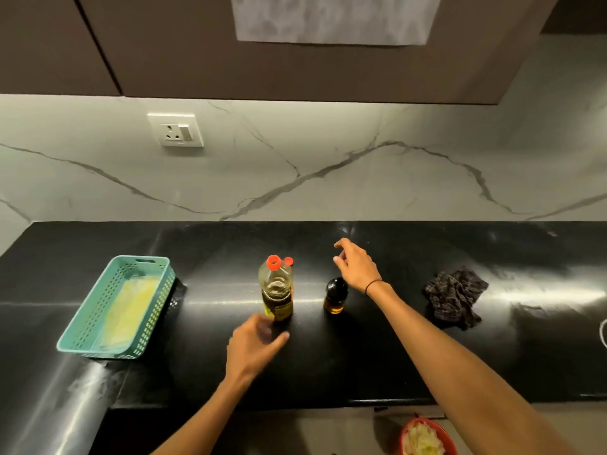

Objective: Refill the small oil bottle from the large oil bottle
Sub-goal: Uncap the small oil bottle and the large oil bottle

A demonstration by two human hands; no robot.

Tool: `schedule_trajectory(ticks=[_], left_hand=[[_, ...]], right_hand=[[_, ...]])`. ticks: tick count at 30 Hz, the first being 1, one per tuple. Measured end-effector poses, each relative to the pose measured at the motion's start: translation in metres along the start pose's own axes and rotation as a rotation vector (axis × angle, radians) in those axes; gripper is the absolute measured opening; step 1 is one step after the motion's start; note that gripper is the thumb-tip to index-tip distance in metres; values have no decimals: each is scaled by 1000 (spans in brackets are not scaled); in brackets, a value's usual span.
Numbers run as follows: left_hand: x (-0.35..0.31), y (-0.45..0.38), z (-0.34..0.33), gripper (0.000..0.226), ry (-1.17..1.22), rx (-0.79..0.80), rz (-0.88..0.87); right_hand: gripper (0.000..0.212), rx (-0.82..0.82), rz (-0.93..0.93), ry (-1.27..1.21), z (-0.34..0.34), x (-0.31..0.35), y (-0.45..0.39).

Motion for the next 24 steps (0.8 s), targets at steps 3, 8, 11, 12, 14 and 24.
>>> schedule_trajectory(ticks=[3, 8, 11, 12, 14, 24], left_hand=[[-9, 23, -32, 50, -23, 202, -89], [-51, 20, -81, 93, 92, 265, -3], [-68, 9, -101, 110, 96, 297, 7], [-72, 4, -106, 113, 100, 308, 3], [-78, -7, -114, 118, 115, 317, 9], [-87, -52, -159, 59, 204, 189, -12]], right_hand=[[39, -139, 40, 22, -3, -26, 31], [63, -89, 237, 407, -39, -51, 76], [71, -25, 201, 496, -61, -49, 79], [73, -10, 181, 494, -67, -47, 75], [75, 11, 152, 491, -78, -43, 66], [50, -48, 118, 535, -108, -55, 43]])
Point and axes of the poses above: each hand's wrist, its own y-axis away from the middle knuckle, its own z-axis out of the back of the hand, x = y × z, the point moved 1 cm from there along -y, towards the middle knuckle, and after that the axes turned 10 degrees about -x, right-handed, at the moved point
